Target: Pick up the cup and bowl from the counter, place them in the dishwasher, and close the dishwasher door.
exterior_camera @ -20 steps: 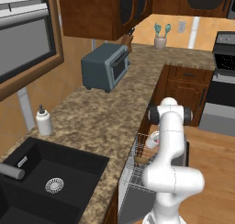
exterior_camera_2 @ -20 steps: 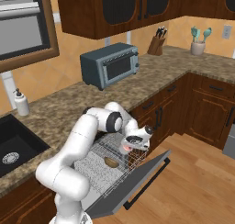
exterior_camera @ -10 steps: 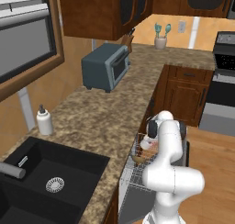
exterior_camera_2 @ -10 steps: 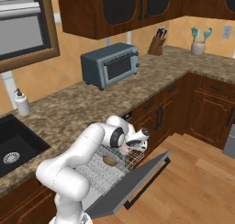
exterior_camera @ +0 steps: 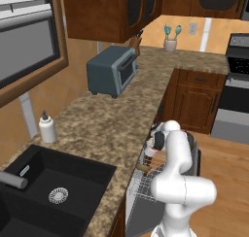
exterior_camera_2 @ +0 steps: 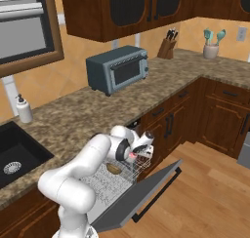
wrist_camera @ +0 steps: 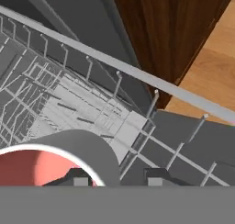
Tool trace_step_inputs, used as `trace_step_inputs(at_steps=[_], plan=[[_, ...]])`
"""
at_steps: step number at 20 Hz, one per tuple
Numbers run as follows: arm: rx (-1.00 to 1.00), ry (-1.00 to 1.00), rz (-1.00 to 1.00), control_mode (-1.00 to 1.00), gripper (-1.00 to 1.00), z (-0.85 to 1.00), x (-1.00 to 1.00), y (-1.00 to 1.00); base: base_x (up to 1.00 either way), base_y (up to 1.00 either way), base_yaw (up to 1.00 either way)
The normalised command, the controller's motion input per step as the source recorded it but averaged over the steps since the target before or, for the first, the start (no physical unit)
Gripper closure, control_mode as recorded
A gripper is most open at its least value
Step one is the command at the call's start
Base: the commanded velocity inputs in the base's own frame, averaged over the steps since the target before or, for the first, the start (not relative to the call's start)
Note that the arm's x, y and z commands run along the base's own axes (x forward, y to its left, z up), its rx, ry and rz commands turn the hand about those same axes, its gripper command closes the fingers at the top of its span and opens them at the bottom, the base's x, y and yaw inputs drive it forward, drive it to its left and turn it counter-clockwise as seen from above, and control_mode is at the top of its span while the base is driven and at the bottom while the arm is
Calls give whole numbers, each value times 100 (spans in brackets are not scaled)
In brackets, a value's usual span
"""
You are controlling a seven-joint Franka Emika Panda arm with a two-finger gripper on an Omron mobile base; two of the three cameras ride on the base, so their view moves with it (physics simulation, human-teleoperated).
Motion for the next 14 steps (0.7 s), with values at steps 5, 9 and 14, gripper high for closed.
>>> trace_step_inputs(at_steps=[5, 9, 14], plan=[[3, -12, 0, -100, -100, 33, -31, 0, 0, 0, 0], [0, -2, 0, -100, -100, 49, -63, -14, 0, 0, 0], [0, -1, -6, -100, -100, 41, -100, -25, 0, 0, 0]])
